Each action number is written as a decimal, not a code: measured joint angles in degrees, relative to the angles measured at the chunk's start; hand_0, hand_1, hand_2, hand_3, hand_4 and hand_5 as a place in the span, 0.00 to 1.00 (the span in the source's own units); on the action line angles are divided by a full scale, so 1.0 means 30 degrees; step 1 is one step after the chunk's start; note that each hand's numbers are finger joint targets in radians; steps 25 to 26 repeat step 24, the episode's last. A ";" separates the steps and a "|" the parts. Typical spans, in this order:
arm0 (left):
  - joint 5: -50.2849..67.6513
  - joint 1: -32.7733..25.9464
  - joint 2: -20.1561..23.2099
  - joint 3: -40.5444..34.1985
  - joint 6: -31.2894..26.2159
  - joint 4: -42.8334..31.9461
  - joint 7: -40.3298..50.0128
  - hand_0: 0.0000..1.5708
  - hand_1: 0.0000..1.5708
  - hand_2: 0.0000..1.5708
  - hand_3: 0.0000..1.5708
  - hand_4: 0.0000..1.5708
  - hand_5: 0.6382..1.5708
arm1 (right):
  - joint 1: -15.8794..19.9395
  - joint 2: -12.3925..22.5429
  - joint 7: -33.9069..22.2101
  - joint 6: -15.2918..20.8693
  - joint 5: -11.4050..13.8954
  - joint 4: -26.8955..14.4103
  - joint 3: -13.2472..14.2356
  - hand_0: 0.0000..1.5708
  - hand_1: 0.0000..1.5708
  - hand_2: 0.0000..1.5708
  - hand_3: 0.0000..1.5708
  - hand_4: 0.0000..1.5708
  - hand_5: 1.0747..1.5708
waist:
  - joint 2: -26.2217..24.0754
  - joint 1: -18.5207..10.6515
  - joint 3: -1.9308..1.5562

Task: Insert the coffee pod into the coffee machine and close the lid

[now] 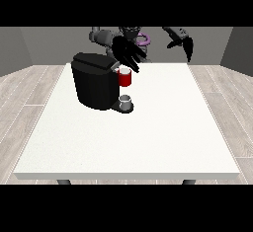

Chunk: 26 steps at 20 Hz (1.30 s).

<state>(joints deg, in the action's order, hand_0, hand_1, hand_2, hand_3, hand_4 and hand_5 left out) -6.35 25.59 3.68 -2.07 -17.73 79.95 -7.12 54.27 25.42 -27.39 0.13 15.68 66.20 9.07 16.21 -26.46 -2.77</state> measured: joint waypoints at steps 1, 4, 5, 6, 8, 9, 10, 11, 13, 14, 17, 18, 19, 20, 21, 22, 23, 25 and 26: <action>0.0032 0.0092 -0.0039 0.0071 -0.0074 0.0041 -0.0002 0.00 0.00 0.00 0.00 0.00 1.00 | 0.0114 -0.0043 0.0011 0.0322 -0.0285 -0.0187 0.0493 0.00 0.00 0.00 0.00 0.00 1.00 | 0.0221 -0.0334 -0.0085; 0.0114 0.0605 -0.0133 0.0299 -0.0330 0.0093 -0.0010 0.00 0.00 0.00 0.00 0.18 1.00 | 0.0839 -0.0237 0.0160 0.0638 -0.0552 0.0361 0.0853 0.00 0.00 0.00 0.00 0.00 1.00 | 0.0688 -0.1224 0.0184; 0.0124 0.0775 -0.0113 0.0307 -0.0374 0.0078 -0.0002 0.00 0.00 0.00 0.00 0.20 1.00 | 0.1194 -0.0686 0.0721 0.0542 -0.0800 0.0600 0.0639 0.00 0.00 0.00 0.00 0.00 1.00 | 0.0845 -0.1515 0.0347; 0.0144 0.1016 -0.0127 0.0335 -0.0416 0.0078 0.0022 0.00 0.00 0.00 0.00 0.21 1.00 | 0.1589 -0.1127 0.1131 0.0579 -0.0956 0.0749 0.0452 0.00 0.00 0.00 0.00 0.00 1.00 | 0.1035 -0.1828 0.0476; 0.0136 0.1384 -0.0227 0.0498 -0.0456 0.0196 0.0313 0.00 0.00 0.00 0.00 0.17 1.00 | 0.2313 -0.1745 0.1893 0.0669 -0.1163 0.0691 0.0225 0.00 0.00 0.00 0.00 0.08 1.00 | 0.1328 -0.2270 0.0657; 0.0047 0.1498 -0.0278 0.0579 -0.0375 0.0284 0.0397 0.00 0.00 0.00 0.00 0.19 1.00 | 0.2626 -0.1937 0.2291 0.0679 -0.1207 0.0560 0.0132 0.00 0.00 0.00 0.00 0.06 1.00 | 0.1457 -0.2348 0.0718; 0.0119 0.1589 -0.0219 0.0537 -0.0434 0.0416 0.0523 0.00 0.00 0.00 0.00 0.20 1.00 | 0.2817 -0.2041 0.2808 0.0662 -0.1279 0.0370 0.0123 0.00 0.00 0.00 0.00 0.06 1.00 | 0.1606 -0.2395 0.0768; 0.0136 0.1731 -0.0261 0.0574 -0.0435 0.0481 0.0678 0.00 0.00 0.00 0.00 0.22 1.00 | 0.3149 -0.2218 0.3161 0.0753 -0.1324 0.0183 0.0110 0.00 0.00 0.00 0.00 0.00 1.00 | 0.1727 -0.2429 0.0800; 0.0264 0.1707 -0.0217 0.0461 -0.0471 0.0519 0.0788 0.00 0.00 0.00 0.00 0.22 1.00 | 0.3402 -0.2758 0.3830 0.0843 -0.1361 -0.0076 -0.0144 0.00 0.00 0.00 0.00 0.00 1.00 | 0.1699 -0.2286 0.0853; 0.0370 0.1699 -0.0135 0.0374 -0.0548 0.0598 0.0834 0.00 0.00 0.00 0.00 0.21 1.00 | 0.3500 -0.2912 0.4205 0.0843 -0.1404 -0.0269 -0.0185 0.00 0.00 0.00 0.00 0.00 1.00 | 0.1685 -0.2209 0.0872; 0.0416 0.1163 -0.0040 0.0294 -0.0603 0.0619 0.0581 0.00 0.00 0.00 0.00 0.16 1.00 | 0.3498 -0.3712 0.5212 0.0839 -0.1495 -0.0529 -0.0590 0.00 0.00 0.00 0.00 0.00 1.00 | 0.1406 -0.1736 0.0902; 0.0470 0.1050 0.0028 0.0241 -0.0668 0.0593 0.0599 0.00 0.00 0.00 0.00 0.16 1.00 | 0.3575 -0.3952 0.5382 0.0835 -0.1518 -0.0618 -0.0712 0.00 0.00 0.00 0.00 0.00 1.00 | 0.1186 -0.1560 0.0909; 0.0378 0.0867 -0.0038 0.0256 -0.0505 0.0591 0.0675 0.00 0.00 0.00 0.00 0.17 1.00 | 0.3491 -0.4320 0.5681 0.0835 -0.1544 -0.0661 -0.0913 0.00 0.00 0.00 0.00 0.11 1.00 | 0.0936 -0.1312 0.0913; 0.0359 0.0465 -0.0051 0.0185 -0.0414 0.0507 0.0448 0.00 0.00 0.00 0.00 0.17 1.00 | 0.3167 -0.4772 0.6069 0.0766 -0.1588 -0.0523 -0.1217 0.00 0.00 0.00 0.00 0.14 1.00 | 0.0666 -0.0980 0.0917; 0.0325 0.0260 -0.0056 0.0138 -0.0323 0.0485 0.0296 0.00 0.00 0.00 0.00 0.17 1.00 | 0.2929 -0.5149 0.6592 0.0773 -0.1607 -0.0469 -0.1441 0.00 0.00 0.00 0.00 0.12 1.00 | 0.0586 -0.0681 0.0921; 0.0432 -0.0018 -0.0038 0.0027 -0.0305 0.0531 0.0476 0.00 0.00 0.00 0.00 0.17 1.00 | 0.2396 -0.5633 0.7057 0.0920 -0.1569 -0.0437 -0.1697 0.00 0.00 0.00 0.00 0.12 1.00 | 0.0186 -0.0426 0.0924; 0.0370 -0.0616 -0.0026 -0.0051 -0.0193 0.0432 0.0224 0.00 0.00 0.00 0.00 0.17 1.00 | 0.1998 -0.5936 0.7340 0.0704 -0.1740 -0.0284 -0.1885 0.00 0.00 0.00 0.00 0.17 1.00 | -0.0211 -0.0026 0.0923; 0.0531 -0.0900 0.0018 -0.0195 -0.0229 0.0461 0.0305 0.00 0.00 0.00 0.00 0.17 1.00 | 0.1485 -0.6353 0.7770 0.0649 -0.1795 -0.0270 -0.2140 0.00 0.00 0.00 0.00 0.17 1.00 | -0.0544 0.0280 0.0925; 0.0531 -0.0900 0.0018 -0.0195 -0.0229 0.0461 0.0305 0.00 0.00 0.00 0.00 0.17 1.00 | 0.1485 -0.6353 0.7770 0.0649 -0.1795 -0.0270 -0.2140 0.00 0.00 0.00 0.00 0.17 1.00 | -0.0544 0.0280 0.0925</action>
